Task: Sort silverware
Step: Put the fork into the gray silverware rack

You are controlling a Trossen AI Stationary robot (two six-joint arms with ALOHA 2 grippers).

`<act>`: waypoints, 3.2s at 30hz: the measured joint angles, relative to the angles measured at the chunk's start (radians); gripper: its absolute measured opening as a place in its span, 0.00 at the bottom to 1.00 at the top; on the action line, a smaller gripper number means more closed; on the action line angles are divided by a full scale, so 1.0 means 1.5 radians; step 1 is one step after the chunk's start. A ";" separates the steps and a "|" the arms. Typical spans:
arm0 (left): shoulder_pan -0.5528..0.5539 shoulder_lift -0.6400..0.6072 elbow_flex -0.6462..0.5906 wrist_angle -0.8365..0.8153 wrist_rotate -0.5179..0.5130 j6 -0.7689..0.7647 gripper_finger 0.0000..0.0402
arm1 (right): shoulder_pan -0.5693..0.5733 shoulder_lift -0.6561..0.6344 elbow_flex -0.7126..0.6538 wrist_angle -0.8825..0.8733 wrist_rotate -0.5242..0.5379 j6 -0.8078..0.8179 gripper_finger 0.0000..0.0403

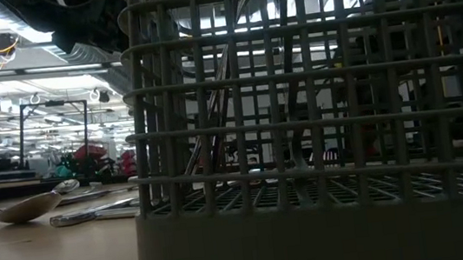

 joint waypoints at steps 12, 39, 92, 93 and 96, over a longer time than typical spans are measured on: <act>0.000 0.000 0.000 0.000 0.000 0.000 0.33 | 0.002 0.000 -0.044 0.163 -0.042 0.044 0.33; 0.000 0.000 0.000 -0.004 0.000 0.019 0.33 | 0.002 0.100 -0.044 0.267 -0.108 0.180 0.28; 0.000 0.000 0.000 -0.003 -0.001 0.015 0.33 | 0.002 -0.285 0.010 0.097 -0.064 0.224 0.00; 0.000 0.000 0.000 -0.003 -0.001 0.015 0.33 | 0.002 -0.298 0.021 0.084 -0.064 0.225 0.00; 0.000 0.000 0.000 -0.003 -0.001 0.015 0.33 | 0.003 -0.332 0.059 0.046 -0.068 0.225 0.00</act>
